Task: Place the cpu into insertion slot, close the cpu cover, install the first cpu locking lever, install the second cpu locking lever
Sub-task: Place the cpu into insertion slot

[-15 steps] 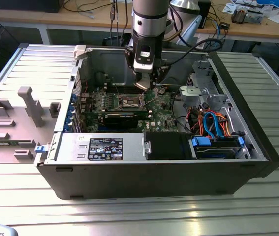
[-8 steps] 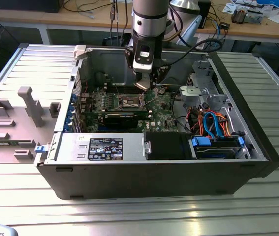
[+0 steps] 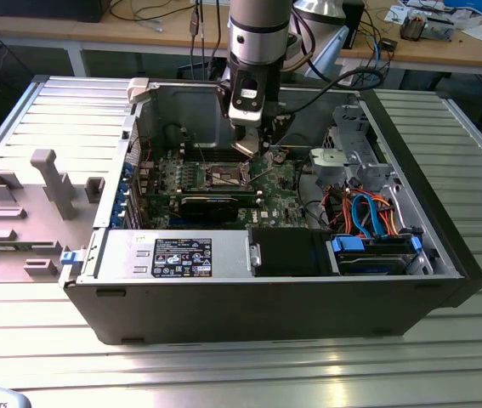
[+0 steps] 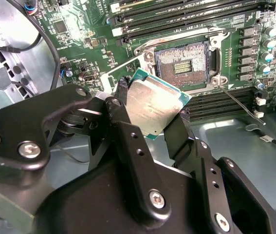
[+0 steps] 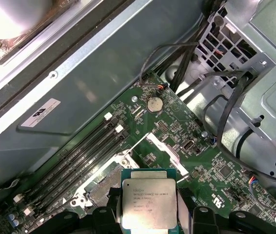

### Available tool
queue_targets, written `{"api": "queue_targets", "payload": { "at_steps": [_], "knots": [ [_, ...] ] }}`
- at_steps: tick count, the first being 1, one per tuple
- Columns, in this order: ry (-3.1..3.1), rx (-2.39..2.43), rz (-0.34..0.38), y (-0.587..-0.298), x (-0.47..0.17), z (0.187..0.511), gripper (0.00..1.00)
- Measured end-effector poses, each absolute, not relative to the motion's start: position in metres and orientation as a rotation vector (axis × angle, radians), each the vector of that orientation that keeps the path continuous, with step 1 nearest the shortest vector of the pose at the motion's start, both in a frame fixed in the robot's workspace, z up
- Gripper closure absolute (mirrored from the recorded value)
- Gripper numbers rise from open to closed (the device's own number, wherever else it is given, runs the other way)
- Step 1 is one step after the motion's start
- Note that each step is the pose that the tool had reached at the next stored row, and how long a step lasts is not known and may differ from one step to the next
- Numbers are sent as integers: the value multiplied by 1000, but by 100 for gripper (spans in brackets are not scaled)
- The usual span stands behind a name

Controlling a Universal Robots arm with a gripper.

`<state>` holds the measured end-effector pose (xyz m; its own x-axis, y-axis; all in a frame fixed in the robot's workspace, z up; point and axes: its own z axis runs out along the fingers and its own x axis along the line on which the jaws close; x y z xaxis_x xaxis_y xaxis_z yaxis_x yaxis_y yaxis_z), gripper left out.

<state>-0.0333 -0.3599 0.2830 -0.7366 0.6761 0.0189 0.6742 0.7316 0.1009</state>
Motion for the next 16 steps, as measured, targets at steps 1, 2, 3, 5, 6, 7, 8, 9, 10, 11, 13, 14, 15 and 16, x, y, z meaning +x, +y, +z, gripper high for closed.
{"api": "queue_targets", "payload": {
  "at_steps": [1, 2, 3, 5, 6, 7, 8, 9, 10, 11, 13, 14, 15, 16],
  "knots": [
    [2904, 1137, 158, -360, -33, 283, 46],
    [2902, 1141, 158, -360, -33, 283, 46],
    [2901, 1143, 158, -360, -33, 283, 46],
    [2899, 1148, 158, -360, -33, 283, 46],
    [2898, 1150, 157, -360, -33, 283, 46],
    [2897, 1153, 157, -360, -33, 283, 46],
    [2896, 1155, 157, -360, -33, 283, 46],
    [2895, 1158, 158, -360, -33, 283, 46],
    [2893, 1161, 157, -360, -33, 283, 46],
    [2893, 1163, 157, -360, -33, 283, 46],
    [2890, 1168, 157, -360, -33, 283, 46],
    [2888, 1173, 157, -360, -33, 283, 46],
    [2886, 1177, 157, -360, -33, 283, 46],
    [2885, 1180, 157, -360, -33, 283, 46]
  ]
}}
